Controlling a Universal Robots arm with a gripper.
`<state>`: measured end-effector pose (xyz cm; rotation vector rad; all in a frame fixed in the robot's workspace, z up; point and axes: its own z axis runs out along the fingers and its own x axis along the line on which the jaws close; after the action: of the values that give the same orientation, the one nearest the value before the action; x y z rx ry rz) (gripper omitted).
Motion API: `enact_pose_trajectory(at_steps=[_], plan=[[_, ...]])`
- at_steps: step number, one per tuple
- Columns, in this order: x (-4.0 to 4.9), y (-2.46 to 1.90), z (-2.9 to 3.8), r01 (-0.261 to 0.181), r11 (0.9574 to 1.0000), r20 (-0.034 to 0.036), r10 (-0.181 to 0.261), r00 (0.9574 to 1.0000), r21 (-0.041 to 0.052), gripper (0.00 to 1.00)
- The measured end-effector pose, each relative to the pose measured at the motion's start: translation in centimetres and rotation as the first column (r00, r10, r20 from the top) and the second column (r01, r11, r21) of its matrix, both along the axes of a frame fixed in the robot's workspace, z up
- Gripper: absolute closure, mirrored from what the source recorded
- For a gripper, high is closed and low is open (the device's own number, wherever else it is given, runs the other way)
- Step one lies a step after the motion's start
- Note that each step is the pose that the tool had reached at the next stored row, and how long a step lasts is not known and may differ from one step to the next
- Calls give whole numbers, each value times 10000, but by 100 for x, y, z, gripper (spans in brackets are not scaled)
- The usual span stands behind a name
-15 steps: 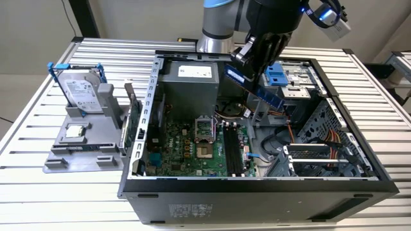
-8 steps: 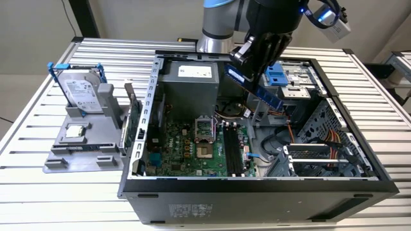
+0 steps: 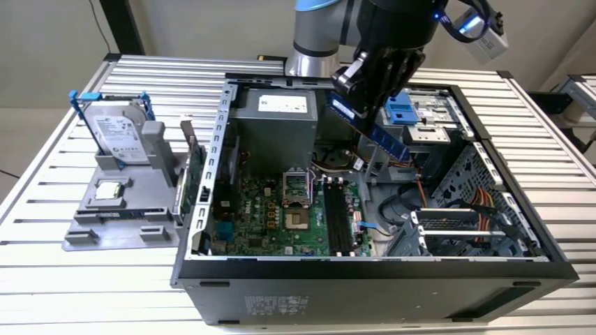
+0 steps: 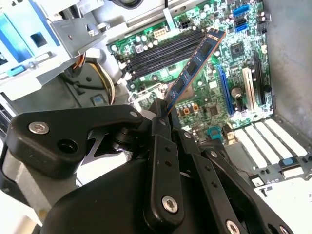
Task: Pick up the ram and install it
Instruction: 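Insert the ram into the slot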
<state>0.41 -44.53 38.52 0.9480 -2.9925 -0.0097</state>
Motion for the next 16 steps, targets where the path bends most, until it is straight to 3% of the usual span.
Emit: enact_pose_trajectory(at_steps=[16], plan=[[0,0,-2,801,9968,0,-801,9968,1,100]])
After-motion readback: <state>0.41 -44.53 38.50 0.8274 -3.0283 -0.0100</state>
